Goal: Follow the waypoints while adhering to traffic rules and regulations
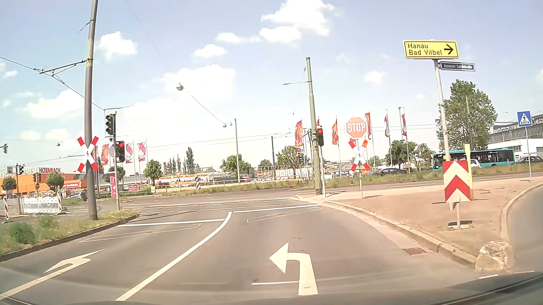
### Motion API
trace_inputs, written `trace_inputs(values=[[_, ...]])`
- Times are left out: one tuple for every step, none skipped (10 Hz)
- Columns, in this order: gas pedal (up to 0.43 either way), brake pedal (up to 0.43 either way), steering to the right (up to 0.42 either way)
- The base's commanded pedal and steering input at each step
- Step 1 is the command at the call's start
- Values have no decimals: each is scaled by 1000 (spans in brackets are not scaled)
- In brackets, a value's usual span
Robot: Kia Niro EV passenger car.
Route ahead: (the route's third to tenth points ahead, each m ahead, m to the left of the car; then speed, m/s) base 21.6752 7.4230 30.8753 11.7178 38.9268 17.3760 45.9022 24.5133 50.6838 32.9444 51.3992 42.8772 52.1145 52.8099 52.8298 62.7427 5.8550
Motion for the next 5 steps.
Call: trace_inputs(values=[[0,232,-19],[0,232,-19],[0,232,-19],[0,232,-19],[0,232,-19]])
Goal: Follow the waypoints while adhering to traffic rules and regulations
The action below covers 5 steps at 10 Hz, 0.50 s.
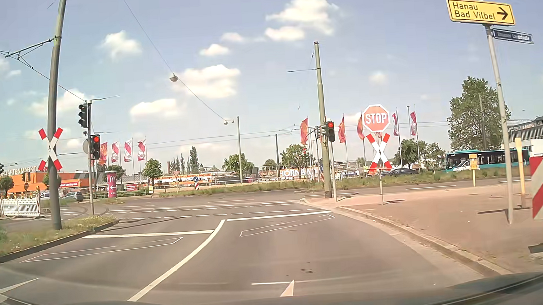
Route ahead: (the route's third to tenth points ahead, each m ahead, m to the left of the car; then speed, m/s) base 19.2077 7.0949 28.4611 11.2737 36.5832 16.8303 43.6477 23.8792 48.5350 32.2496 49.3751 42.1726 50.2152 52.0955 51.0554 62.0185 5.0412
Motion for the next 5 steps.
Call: trace_inputs(values=[[0,232,-19],[0,232,-19],[0,232,-19],[0,232,-19],[0,232,-20]])
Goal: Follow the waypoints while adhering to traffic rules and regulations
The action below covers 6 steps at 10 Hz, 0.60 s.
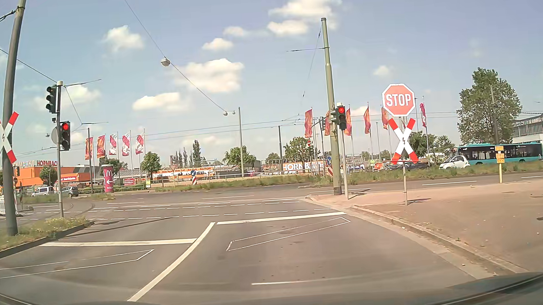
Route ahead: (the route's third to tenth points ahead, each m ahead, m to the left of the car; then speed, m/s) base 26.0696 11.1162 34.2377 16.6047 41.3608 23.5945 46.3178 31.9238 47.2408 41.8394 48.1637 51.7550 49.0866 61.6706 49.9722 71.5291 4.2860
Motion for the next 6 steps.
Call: trace_inputs(values=[[0,232,-21],[0,226,-25],[0,226,-28],[0,226,-31],[0,226,-34],[0,226,-39]])
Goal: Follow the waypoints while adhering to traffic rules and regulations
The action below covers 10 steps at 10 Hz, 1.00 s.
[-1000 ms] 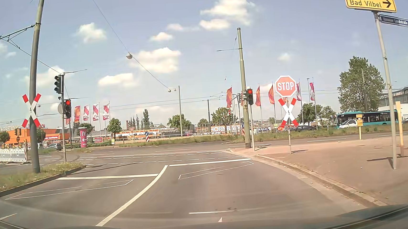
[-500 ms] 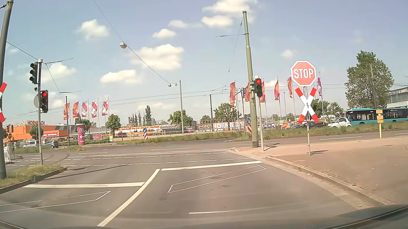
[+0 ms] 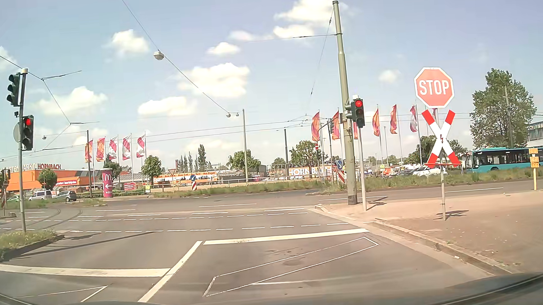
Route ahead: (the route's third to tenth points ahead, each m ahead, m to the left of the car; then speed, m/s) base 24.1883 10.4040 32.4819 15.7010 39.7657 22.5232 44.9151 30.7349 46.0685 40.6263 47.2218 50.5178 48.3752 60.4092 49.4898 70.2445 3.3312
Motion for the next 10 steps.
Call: trace_inputs(values=[[0,220,-44],[0,207,-44],[0,207,-44],[0,207,-44],[0,207,-44],[0,207,-44],[0,207,-44],[0,207,-44],[0,207,-44],[0,207,-44]])
